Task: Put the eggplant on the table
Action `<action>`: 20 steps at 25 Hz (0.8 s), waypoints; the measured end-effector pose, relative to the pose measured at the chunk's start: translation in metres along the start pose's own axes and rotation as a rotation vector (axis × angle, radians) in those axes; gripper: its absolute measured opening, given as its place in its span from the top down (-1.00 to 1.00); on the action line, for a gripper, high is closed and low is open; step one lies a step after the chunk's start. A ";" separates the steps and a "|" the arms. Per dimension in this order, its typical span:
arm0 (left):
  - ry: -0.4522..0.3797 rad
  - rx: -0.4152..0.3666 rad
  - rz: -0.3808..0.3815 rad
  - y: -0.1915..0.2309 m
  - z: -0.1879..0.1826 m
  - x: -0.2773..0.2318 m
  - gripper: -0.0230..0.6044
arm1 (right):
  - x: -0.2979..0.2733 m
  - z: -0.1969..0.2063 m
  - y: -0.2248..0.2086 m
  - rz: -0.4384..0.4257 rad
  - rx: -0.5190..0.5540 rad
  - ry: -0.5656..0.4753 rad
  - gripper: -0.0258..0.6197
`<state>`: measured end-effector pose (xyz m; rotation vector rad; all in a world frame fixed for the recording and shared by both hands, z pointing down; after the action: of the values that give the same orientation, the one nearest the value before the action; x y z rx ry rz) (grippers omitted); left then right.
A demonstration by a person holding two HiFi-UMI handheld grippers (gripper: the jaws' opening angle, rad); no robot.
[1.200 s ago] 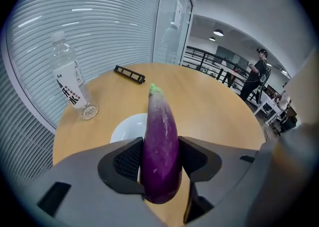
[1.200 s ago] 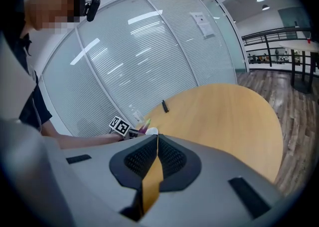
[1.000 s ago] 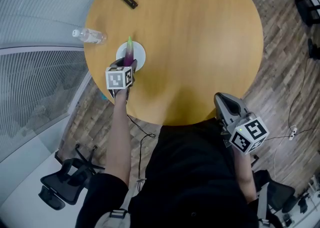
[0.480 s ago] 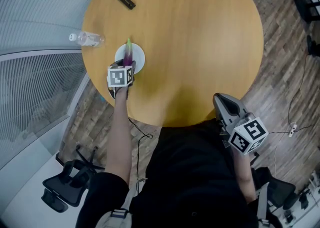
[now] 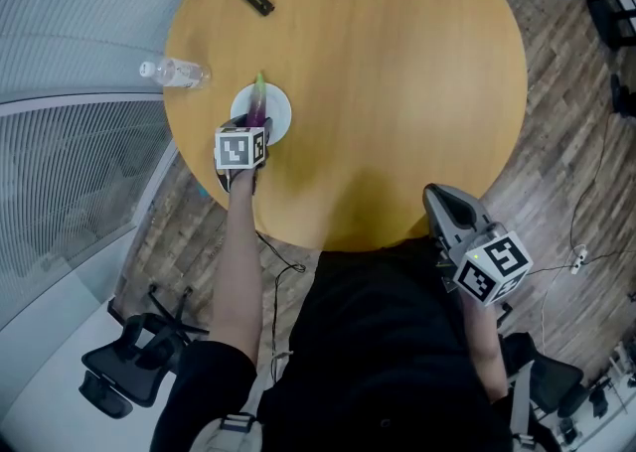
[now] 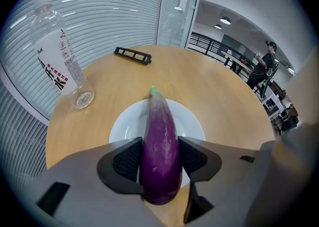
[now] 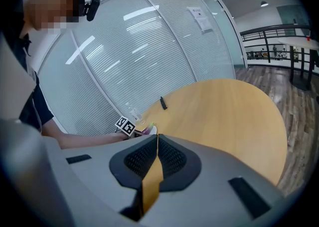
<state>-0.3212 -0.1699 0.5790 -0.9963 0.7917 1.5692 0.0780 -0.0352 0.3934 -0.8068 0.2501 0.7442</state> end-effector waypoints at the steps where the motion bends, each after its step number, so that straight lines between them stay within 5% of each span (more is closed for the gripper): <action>1: 0.007 -0.005 0.005 0.000 0.000 -0.001 0.19 | 0.000 0.000 0.000 0.000 0.001 0.002 0.86; 20: 0.026 -0.020 0.027 -0.004 0.008 0.001 0.03 | 0.003 0.004 0.002 -0.004 0.001 -0.010 0.86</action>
<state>-0.3190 -0.1612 0.5818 -1.0260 0.8116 1.5926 0.0787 -0.0293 0.3935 -0.8024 0.2402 0.7444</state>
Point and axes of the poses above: the fingertips, and each gripper's own axes: x backward along the fingers, y to its left, z out of its underside, the point moved 8 cm from there along x, backward along the fingers, and after that the axes turned 6 degrees about -z, right-handed, at the moved point
